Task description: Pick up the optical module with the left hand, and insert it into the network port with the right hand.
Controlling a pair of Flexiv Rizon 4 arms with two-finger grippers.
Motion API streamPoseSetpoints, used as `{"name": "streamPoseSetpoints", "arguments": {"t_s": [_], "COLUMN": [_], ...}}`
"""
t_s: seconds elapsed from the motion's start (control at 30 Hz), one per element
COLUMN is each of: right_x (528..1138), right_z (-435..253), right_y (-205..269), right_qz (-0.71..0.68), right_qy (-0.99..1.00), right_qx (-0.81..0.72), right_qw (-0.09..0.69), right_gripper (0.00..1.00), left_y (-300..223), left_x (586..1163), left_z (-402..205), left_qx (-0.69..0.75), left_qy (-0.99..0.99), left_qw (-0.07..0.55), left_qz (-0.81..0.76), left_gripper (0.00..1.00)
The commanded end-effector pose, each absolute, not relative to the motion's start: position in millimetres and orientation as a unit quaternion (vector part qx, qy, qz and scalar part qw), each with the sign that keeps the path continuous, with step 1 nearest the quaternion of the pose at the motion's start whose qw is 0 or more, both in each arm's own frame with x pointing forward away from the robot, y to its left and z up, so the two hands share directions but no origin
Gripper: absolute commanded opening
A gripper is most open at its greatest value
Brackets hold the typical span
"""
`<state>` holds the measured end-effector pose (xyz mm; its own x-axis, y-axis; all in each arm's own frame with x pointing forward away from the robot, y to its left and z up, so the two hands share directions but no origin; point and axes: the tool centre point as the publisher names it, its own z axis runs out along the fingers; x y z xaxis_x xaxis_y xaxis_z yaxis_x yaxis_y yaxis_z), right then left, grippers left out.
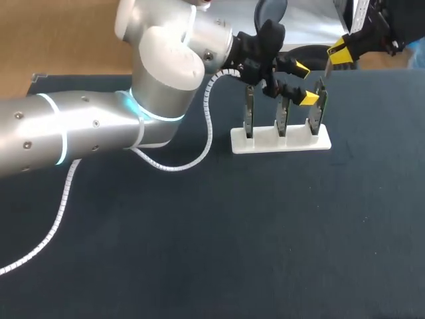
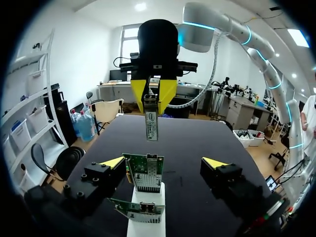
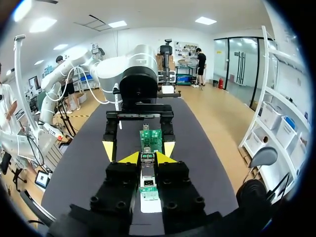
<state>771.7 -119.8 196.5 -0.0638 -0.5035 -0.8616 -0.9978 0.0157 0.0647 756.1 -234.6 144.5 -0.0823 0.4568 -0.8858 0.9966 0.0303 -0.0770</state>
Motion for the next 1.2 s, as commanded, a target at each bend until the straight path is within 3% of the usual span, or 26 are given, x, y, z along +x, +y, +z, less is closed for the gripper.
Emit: {"name": "streamPoseSetpoints", "arguments": {"t_s": [0.03,1.2], "right_x": [769,762], "right_z": [196,193], "right_y": [-120,-119], "right_qz": [0.367,0.365], "right_qy": [0.629,0.615], "right_qx": [-0.595,-0.613], "right_qw": [0.339,0.336], "right_gripper": [0.0,0.0], "left_y": [-238,-238], "left_x": [763,757], "left_z": [145,132], "left_qx": [0.592,0.601], "left_qy": [0.634,0.648], "left_qw": [0.33,0.302], "left_qz": [-0.373,-0.359], "left_gripper": [1.0,1.0]}}
